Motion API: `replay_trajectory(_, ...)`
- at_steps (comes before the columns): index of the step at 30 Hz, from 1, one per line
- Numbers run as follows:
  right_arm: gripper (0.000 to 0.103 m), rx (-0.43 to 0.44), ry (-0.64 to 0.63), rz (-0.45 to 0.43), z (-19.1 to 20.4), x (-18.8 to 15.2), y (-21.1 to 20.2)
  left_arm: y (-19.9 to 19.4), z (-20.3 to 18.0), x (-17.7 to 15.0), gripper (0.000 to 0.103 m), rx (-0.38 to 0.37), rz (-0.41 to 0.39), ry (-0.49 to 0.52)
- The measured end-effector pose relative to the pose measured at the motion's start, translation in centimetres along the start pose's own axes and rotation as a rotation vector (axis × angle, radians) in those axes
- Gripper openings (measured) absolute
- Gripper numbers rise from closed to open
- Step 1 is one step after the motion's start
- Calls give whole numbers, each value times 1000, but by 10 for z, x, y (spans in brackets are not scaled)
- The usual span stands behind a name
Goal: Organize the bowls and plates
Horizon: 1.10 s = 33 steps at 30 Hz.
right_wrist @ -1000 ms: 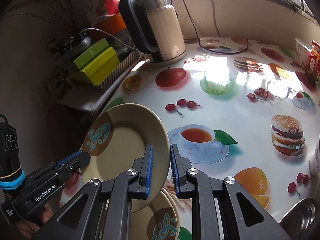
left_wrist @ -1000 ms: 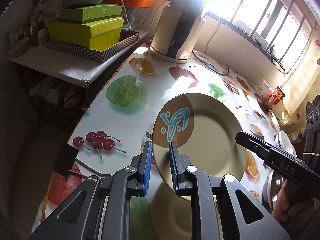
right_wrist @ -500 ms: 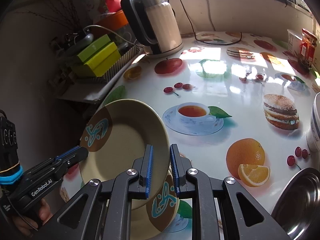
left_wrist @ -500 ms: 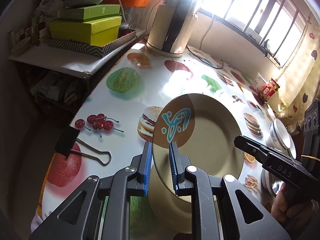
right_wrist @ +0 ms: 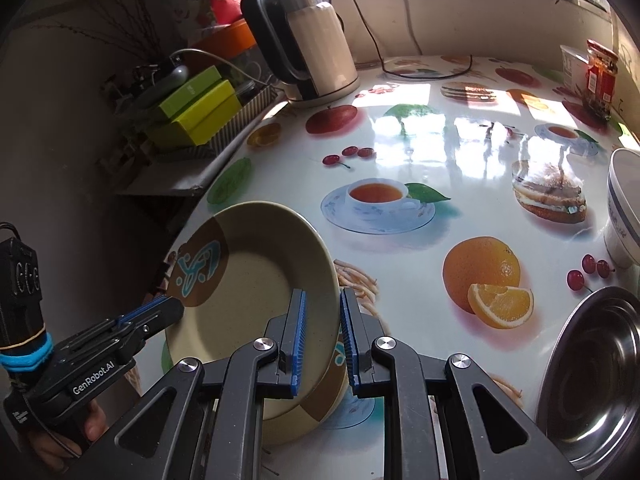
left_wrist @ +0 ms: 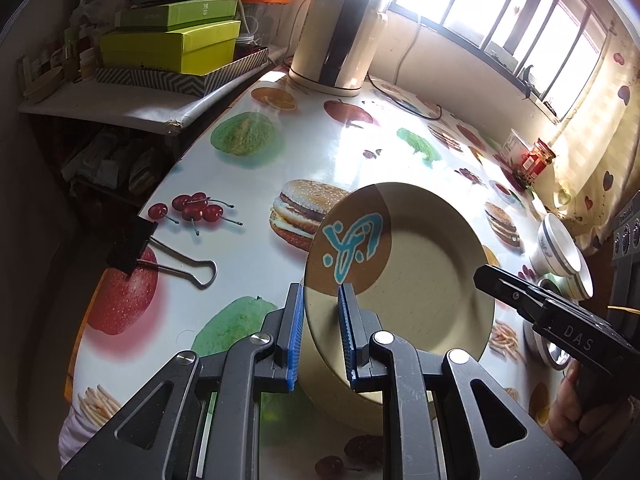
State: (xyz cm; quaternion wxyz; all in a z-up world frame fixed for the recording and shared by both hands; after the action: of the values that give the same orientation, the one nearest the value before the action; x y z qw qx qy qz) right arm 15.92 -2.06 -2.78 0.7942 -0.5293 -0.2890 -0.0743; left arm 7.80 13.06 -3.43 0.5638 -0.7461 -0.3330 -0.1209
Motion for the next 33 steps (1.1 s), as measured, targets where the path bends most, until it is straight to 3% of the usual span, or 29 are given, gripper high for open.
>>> replay_trajectory(33, 17, -7, 4, 39, -2, -24, 4, 7, 6, -24, 18, 7, 46, -12)
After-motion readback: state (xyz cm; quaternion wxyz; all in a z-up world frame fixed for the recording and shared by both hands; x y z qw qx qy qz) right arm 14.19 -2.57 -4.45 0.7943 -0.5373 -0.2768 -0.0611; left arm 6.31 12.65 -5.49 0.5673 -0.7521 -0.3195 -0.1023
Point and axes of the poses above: each gripper's, at about its wrist camera, not at the fingertips, and y roughly the way its jaws point, z to its left, x to its top, the point moved 5 cm from there along y, roughly the way its jaws point, and after that the axes turned 5 degrees about -x, right-handed, at the moved point
